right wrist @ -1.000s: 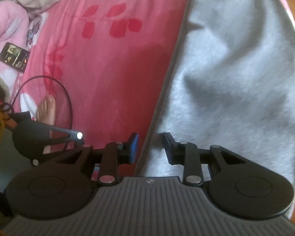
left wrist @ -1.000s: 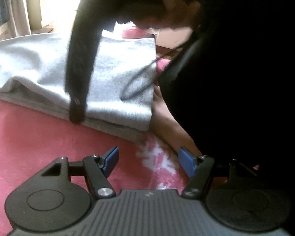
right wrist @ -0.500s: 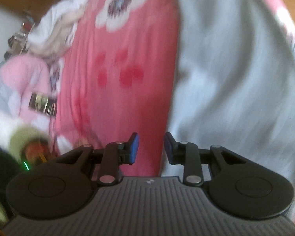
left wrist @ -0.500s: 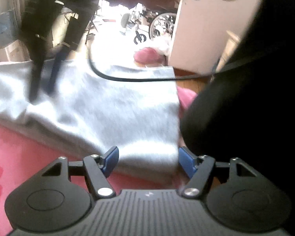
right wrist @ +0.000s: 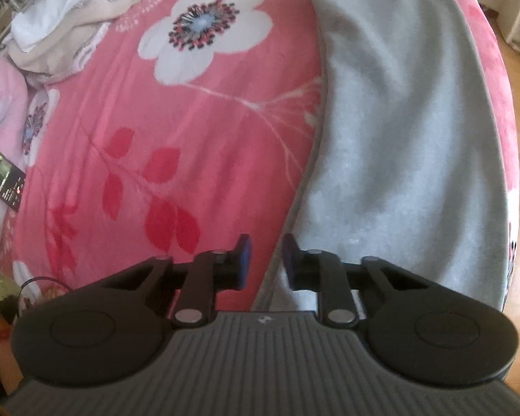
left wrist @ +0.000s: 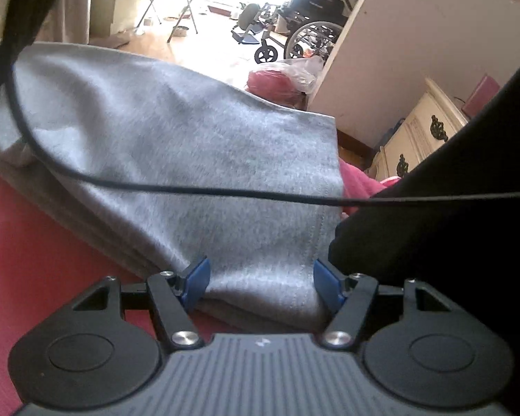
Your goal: Fold clothes
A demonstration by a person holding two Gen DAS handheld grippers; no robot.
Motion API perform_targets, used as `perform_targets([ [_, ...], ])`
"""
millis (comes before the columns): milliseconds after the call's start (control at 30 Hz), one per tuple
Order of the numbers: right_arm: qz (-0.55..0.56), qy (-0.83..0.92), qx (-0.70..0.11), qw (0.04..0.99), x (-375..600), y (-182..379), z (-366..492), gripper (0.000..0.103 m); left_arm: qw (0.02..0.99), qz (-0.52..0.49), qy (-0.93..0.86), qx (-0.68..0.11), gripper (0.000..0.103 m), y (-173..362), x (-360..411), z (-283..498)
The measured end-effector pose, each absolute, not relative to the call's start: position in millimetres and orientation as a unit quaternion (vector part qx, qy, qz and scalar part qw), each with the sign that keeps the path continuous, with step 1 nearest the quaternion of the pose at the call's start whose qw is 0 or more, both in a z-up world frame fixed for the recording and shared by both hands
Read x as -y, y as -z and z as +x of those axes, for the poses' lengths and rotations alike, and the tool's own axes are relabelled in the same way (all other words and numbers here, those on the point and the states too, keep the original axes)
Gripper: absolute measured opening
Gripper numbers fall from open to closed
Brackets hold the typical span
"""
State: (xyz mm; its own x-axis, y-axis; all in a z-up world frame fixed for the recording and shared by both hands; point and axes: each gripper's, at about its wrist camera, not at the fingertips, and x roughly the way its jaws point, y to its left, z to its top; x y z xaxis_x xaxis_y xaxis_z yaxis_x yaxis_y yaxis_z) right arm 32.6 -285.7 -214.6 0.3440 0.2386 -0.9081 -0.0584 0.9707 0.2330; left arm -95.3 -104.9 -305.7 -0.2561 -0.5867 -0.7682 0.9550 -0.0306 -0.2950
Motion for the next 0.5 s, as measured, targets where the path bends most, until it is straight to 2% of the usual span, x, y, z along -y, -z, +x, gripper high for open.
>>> perform_targets([
  [233,0.097,-0.061,-0.585,0.803,307.3,241.4,33.3,0.012,0.556,0.231,0.683,-0.412,0.067,307.7,102.1,-99.5],
  [367,0.146,-0.051,-0.54,0.827,325.3,271.5,72.9,0.012,0.553,0.236,0.687,-0.408,0.067,311.6,104.2,-103.7],
  [500,0.165,-0.032,-0.498,0.851,343.2,258.9,91.3,0.013,0.549,0.23,0.689,-0.414,0.067,311.9,103.7,-100.5],
])
